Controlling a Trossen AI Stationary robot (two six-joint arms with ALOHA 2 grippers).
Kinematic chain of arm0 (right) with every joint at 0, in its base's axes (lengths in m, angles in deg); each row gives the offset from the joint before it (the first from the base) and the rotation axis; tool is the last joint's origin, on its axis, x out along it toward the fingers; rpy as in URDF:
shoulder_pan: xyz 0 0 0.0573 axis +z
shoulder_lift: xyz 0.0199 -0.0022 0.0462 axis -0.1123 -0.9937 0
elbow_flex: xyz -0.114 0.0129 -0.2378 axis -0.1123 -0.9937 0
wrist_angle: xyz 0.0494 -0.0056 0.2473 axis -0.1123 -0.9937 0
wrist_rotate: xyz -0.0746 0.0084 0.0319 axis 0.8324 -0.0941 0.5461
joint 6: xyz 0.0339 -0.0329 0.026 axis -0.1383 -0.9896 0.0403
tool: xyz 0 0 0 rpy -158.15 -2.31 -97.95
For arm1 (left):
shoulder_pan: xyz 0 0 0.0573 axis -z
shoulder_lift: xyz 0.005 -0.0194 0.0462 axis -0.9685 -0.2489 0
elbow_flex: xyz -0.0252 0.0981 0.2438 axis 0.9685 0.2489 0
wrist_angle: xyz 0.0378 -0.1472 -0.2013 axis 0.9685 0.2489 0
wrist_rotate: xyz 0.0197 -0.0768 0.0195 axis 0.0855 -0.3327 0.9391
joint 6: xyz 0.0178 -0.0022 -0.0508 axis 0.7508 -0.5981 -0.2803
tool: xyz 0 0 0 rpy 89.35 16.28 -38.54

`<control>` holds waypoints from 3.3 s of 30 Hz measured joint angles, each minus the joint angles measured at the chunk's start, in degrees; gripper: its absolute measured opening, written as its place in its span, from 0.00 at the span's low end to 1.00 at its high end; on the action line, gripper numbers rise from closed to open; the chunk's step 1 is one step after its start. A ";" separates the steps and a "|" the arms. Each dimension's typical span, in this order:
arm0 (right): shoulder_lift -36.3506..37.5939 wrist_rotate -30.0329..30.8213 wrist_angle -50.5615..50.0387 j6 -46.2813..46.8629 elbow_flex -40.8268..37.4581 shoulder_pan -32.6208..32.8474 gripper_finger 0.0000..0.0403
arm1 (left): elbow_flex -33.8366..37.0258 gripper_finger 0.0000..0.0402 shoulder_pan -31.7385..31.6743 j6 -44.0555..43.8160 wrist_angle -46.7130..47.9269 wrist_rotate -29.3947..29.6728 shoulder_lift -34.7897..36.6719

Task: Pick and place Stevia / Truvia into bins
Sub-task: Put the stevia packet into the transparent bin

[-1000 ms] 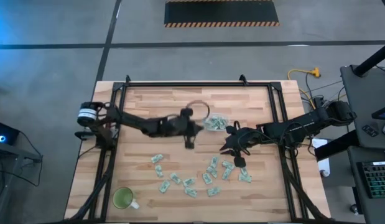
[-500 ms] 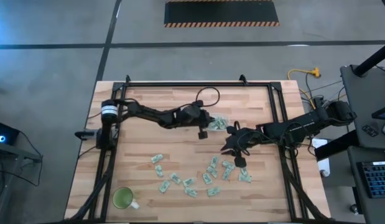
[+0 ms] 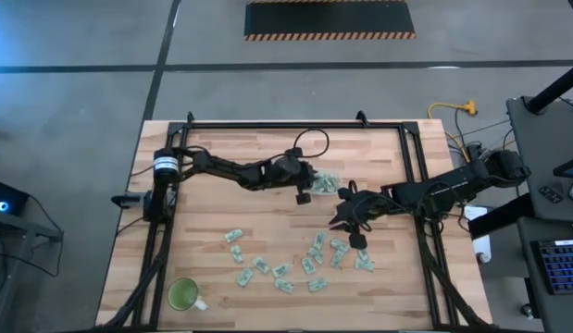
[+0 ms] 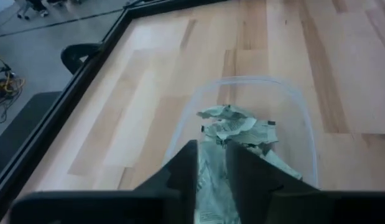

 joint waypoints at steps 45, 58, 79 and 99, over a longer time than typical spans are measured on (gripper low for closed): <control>-9.37 14.01 0.61 14.99 -5.45 16.50 0.17 | 1.31 0.45 21.87 -13.86 37.01 1.60 15.13; -14.79 14.19 0.82 14.28 -3.02 16.50 0.17 | 1.31 0.45 22.20 -13.86 37.90 1.76 15.15; -14.51 25.34 -6.51 17.56 -3.08 16.37 0.11 | 1.33 0.45 22.14 -13.72 37.98 1.93 15.14; -9.32 30.74 -15.18 11.90 2.29 16.50 0.02 | 1.40 0.45 22.14 -13.68 37.95 1.91 15.15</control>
